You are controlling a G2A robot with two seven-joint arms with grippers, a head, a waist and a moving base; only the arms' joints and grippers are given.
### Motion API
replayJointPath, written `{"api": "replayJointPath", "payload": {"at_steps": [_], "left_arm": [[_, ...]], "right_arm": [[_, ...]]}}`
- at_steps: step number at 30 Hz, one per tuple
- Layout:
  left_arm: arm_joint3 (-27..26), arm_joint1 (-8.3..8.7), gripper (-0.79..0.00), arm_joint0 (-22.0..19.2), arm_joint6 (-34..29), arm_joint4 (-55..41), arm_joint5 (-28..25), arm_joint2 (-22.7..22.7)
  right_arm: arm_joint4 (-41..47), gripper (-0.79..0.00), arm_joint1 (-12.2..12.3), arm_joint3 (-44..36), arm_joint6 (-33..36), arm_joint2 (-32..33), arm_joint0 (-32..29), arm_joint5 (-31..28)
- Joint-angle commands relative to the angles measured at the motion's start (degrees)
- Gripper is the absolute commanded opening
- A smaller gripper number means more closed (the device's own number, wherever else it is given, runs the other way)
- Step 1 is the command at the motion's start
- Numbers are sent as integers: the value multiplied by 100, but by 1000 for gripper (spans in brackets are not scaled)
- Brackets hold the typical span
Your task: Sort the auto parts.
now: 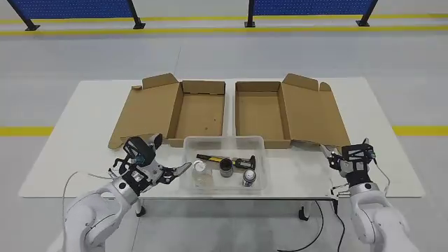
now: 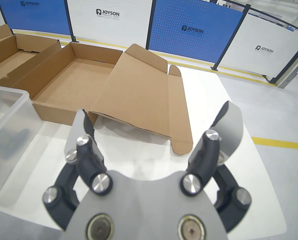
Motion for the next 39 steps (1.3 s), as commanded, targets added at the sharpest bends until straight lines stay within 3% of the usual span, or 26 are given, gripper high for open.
{"api": "replayJointPath", "payload": {"at_steps": [1,10,20,39], "left_arm": [[-36,8,0,93,35,125,-116,73],[221,-6,0,45,51,550,32,655],[811,-63,0,-444,-146,684,516,1274],[1439,-101,0,-919,-320,756,715,1798]], "right_arm": [[0,0,0,0,0,0,0,0],[0,0,0,0,0,0,0,0],[0,0,0,0,0,0,0,0],[0,0,0,0,0,0,0,0]]}}
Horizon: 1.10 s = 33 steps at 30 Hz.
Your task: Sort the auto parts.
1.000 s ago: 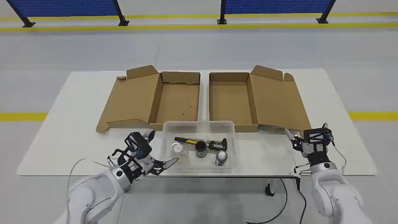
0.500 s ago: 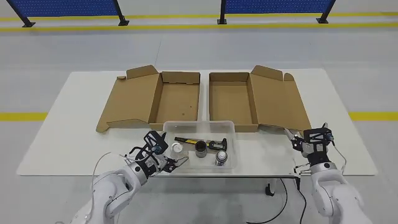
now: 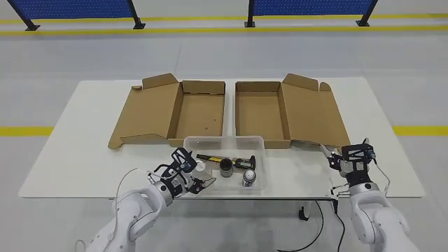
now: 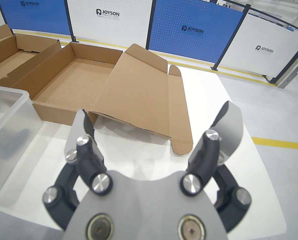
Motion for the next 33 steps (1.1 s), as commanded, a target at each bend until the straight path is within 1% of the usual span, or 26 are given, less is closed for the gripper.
{"api": "replayJointPath", "payload": {"at_steps": [1,2,3,4,6,8,10,11,12,14,15,20,21,22,23,24,27,30,33], "left_arm": [[28,1,-15,-22,-10,-31,-21,17],[44,3,-40,-31,-23,-42,-42,26],[54,4,-37,-41,-31,-56,-59,33],[67,5,-77,-49,-42,-69,-67,39],[86,6,-123,-62,-82,-132,-86,54],[93,9,-74,-83,-112,-161,-113,61],[101,13,-102,-102,-133,-146,-145,78],[104,15,-89,-107,-133,-138,-155,87],[107,17,-99,-110,-134,-137,-176,98],[112,21,-86,-119,-136,-124,-189,108],[116,23,-92,-122,-138,-119,-188,114],[143,29,-68,-134,-160,-131,-197,149],[145,31,-71,-135,-158,-128,-198,155],[150,33,-114,-137,-154,-124,-202,162],[157,34,-120,-138,-152,-120,-198,167],[159,35,-102,-139,-153,-116,-193,173],[167,38,-89,-136,-158,-144,-174,185],[165,41,-102,-135,-168,-153,-149,196],[181,44,-188,-143,-190,-170,-115,205]], "right_arm": [[0,0,0,0,0,0,0,0],[0,0,0,0,0,0,0,0],[0,0,0,0,0,0,0,0],[0,0,0,0,0,0,0,0],[0,0,0,0,0,0,0,0],[0,0,0,0,0,0,0,0],[0,0,0,0,0,0,0,0],[0,0,0,0,0,0,0,0],[0,0,0,0,0,0,0,0],[0,0,0,0,0,0,0,0],[0,0,0,0,0,0,0,0],[0,0,0,0,0,0,0,0],[0,0,0,0,0,0,0,0],[0,0,0,0,0,0,0,0],[0,0,0,0,0,0,0,0],[0,0,0,0,0,0,0,0],[0,0,0,0,0,0,0,0],[0,0,0,0,0,0,0,0],[0,0,0,0,0,0,0,0]]}}
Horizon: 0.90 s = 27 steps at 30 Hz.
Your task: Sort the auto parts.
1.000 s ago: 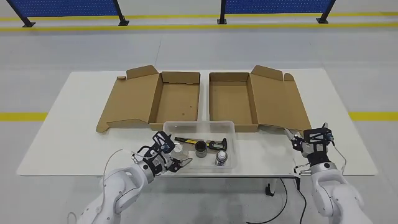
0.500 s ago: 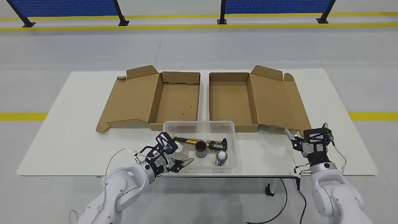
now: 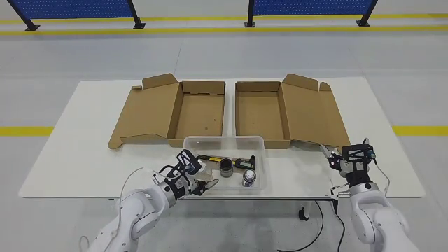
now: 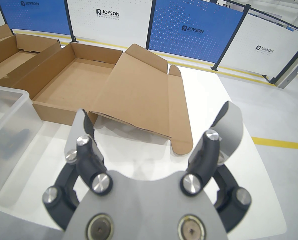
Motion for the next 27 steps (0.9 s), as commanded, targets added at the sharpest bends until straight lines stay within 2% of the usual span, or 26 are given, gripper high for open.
{"api": "replayJointPath", "payload": {"at_steps": [1,3,8,11,13,16,18,19,20,27], "left_arm": [[9,1,-219,-8,-10,-7,22,8],[21,3,-289,-13,-23,-22,26,17],[89,6,-299,-46,-18,-24,53,50],[101,9,-336,-47,15,23,65,75],[101,11,-394,-44,37,25,72,85],[101,14,-493,-42,61,28,80,94],[100,17,-656,-44,85,35,89,97],[101,17,-767,-42,103,33,98,99],[103,18,-785,-41,118,31,112,100],[102,23,-785,-45,235,-78,142,74]], "right_arm": [[0,0,0,0,0,0,0,0],[0,0,0,0,0,0,0,0],[0,0,0,0,0,0,0,0],[0,0,0,0,0,0,0,0],[0,0,0,0,0,0,0,0],[0,0,0,0,0,0,0,0],[0,0,0,0,0,0,0,0],[0,0,0,0,0,0,0,0],[0,0,0,0,0,0,0,0],[0,0,0,0,0,0,0,0]]}}
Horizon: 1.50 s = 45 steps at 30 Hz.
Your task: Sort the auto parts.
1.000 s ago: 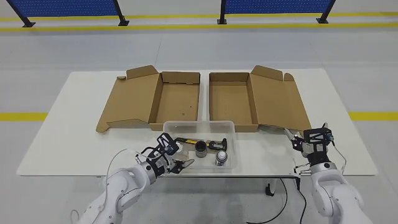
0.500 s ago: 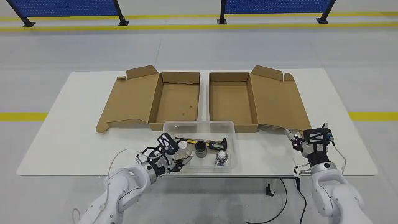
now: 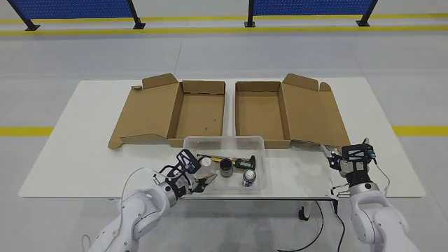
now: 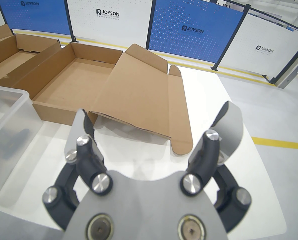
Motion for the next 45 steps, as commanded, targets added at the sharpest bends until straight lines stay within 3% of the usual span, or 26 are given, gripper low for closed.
{"api": "replayJointPath", "payload": {"at_steps": [1,9,16,27,36,45], "left_arm": [[-15,3,-785,3,61,-58,-15,-25],[-159,38,-785,-102,22,-846,-243,-404],[-385,115,-785,-149,-409,-2052,-891,-884],[-432,258,-785,-138,-1153,-3460,-1954,-1205],[-440,299,-785,-189,-1097,-3308,-1930,-1223],[-222,260,-785,-537,-630,-2737,-1274,-1021]], "right_arm": [[0,0,0,0,0,0,0,0],[0,0,0,0,0,0,0,0],[0,0,0,0,0,0,0,0],[0,0,0,0,0,0,0,0],[0,0,0,0,0,0,0,0],[0,0,0,0,0,0,0,0]]}}
